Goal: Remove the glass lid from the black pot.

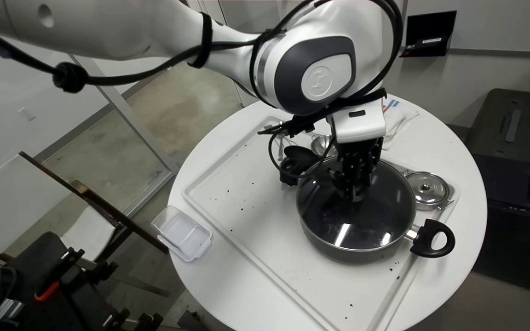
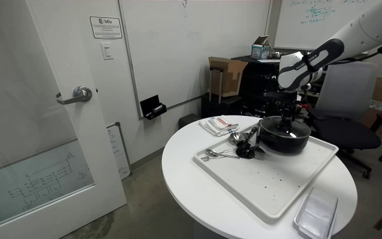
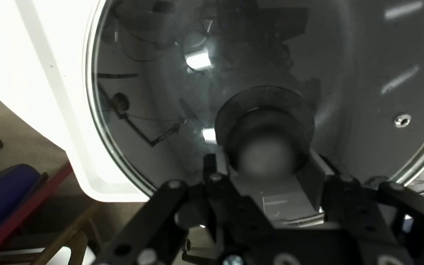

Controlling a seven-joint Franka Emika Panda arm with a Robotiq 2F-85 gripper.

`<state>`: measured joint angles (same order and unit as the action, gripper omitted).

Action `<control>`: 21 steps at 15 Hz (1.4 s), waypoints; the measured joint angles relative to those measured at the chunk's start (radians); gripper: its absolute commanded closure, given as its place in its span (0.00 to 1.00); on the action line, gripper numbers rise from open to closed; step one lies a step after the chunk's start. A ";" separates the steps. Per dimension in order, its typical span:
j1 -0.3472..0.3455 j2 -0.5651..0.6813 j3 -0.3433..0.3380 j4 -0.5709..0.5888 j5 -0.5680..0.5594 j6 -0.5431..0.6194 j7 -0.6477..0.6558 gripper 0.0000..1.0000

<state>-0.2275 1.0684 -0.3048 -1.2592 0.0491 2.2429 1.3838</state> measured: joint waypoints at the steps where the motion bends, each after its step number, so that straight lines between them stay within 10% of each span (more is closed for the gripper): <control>1: 0.000 0.000 0.000 -0.002 0.000 0.003 0.000 0.76; 21: 0.043 -0.165 0.015 -0.331 0.001 0.302 -0.155 0.76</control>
<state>-0.1842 0.9034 -0.2900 -1.5897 0.0504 2.5444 1.2283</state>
